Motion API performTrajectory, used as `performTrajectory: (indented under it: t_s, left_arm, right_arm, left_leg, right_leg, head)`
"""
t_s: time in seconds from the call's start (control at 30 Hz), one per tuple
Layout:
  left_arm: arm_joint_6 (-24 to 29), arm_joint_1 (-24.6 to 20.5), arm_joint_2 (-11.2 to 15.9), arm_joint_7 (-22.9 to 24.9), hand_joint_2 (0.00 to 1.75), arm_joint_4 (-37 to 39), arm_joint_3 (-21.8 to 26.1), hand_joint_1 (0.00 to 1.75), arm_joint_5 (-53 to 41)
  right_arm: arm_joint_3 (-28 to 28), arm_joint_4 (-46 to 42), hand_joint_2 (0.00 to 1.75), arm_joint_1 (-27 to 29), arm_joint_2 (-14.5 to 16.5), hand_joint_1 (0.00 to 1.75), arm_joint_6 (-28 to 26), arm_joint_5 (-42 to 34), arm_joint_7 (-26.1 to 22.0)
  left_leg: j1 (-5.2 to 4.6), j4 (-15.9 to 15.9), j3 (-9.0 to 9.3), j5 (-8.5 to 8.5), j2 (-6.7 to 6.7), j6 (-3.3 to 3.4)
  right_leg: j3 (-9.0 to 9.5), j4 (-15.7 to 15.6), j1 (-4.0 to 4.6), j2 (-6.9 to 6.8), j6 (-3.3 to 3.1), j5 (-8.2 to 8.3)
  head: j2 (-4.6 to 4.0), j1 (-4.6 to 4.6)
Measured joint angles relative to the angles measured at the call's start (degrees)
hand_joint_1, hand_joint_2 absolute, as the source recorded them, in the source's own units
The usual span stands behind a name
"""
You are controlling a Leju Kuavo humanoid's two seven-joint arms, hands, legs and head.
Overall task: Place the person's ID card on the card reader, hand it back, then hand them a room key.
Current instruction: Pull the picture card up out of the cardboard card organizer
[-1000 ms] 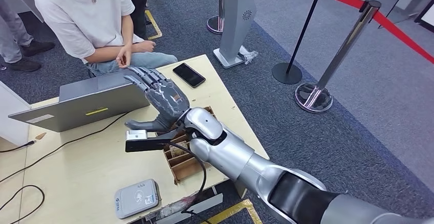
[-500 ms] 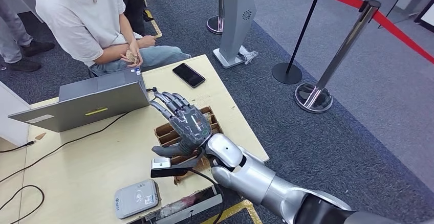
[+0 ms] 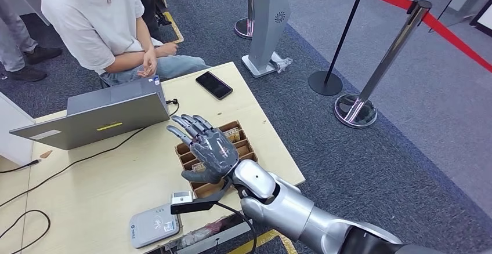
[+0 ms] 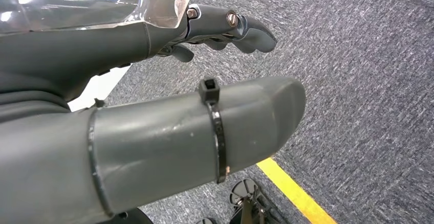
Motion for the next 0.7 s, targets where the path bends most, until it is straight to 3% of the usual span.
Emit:
performTrajectory:
  t_s: [0.27, 0.4, 0.7]
  left_arm:
    - [-0.4, 0.1, 0.0, -1.0, 0.00, 0.0, 0.0, 0.00, -0.1]
    - [-0.7, 0.1, 0.1, -1.3, 0.00, 0.0, 0.0, 0.00, -0.3]
    - [-0.8, 0.3, 0.1, -1.4, 0.00, 0.0, 0.0, 0.00, -0.3]
  right_arm:
    - [0.0, 0.0, 1.75, -0.2, -0.1, 0.04, 5.2, -1.1, 1.6]
    - [-0.1, -0.1, 1.75, -0.3, -0.5, 0.32, 6.9, -1.3, 2.5]
    - [-0.2, -0.1, 1.75, -0.2, -1.5, 0.34, 8.1, -1.5, 3.5]
  left_leg:
    - [0.00, 0.0, 0.00, 0.00, 0.00, 0.00]
    - [0.00, 0.0, 0.00, 0.00, 0.00, 0.00]
    - [0.00, 0.0, 0.00, 0.00, 0.00, 0.00]
  right_leg:
    - [0.00, 0.0, 0.00, 0.00, 0.00, 0.00]
    - [0.00, 0.0, 0.00, 0.00, 0.00, 0.00]
    - [0.00, 0.0, 0.00, 0.00, 0.00, 0.00]
  head:
    - [0.00, 0.00]
    - [0.00, 0.00]
    - [0.00, 0.00]
